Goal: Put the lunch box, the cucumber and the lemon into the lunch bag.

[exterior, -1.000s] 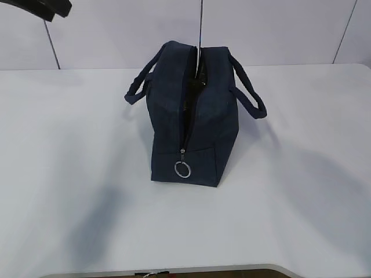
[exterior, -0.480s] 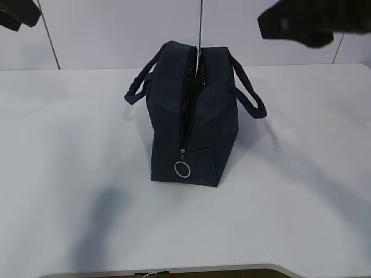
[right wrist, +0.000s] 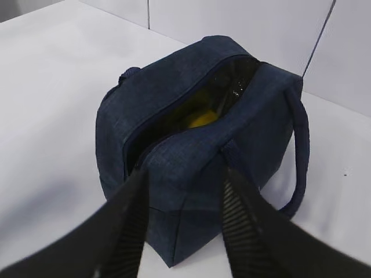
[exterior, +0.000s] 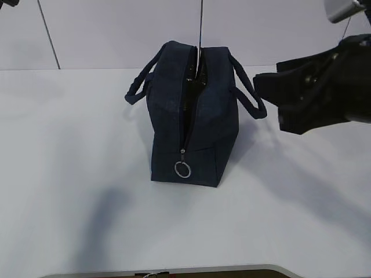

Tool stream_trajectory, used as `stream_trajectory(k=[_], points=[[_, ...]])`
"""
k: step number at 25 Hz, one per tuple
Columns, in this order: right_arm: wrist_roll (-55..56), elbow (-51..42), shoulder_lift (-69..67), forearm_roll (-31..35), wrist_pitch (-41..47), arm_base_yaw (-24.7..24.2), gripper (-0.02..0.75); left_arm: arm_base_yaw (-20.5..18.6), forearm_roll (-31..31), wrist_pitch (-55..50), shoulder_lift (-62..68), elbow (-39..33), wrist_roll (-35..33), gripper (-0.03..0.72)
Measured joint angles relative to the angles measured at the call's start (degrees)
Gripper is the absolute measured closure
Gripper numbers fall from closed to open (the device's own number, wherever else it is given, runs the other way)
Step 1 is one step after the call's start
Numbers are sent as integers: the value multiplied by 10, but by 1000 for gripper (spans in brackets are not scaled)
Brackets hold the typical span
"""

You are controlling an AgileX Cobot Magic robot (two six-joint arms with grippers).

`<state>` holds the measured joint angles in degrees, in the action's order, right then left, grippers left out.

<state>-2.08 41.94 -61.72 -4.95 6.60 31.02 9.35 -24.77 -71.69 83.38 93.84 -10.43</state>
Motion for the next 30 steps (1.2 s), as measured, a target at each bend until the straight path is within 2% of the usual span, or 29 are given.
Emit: stream_trajectory(k=[6,14,18,23,30], points=[[13,-10,-40,0,-41,0,402,0,-14,0,0,0,0,438],[21,-166,-48,-14,-292,0,403,0,-71,0,-3,0,0,438],[21,-214,-52,-29,-344,0,403,0,-76,0,-3,0,0,438],[21,-221,-105,-44,-389,0,403,0,-80,0,-3,0,0,438],[41,-221,-241,-61,-537,0,403,0,-88,0,-3,0,0,444]])
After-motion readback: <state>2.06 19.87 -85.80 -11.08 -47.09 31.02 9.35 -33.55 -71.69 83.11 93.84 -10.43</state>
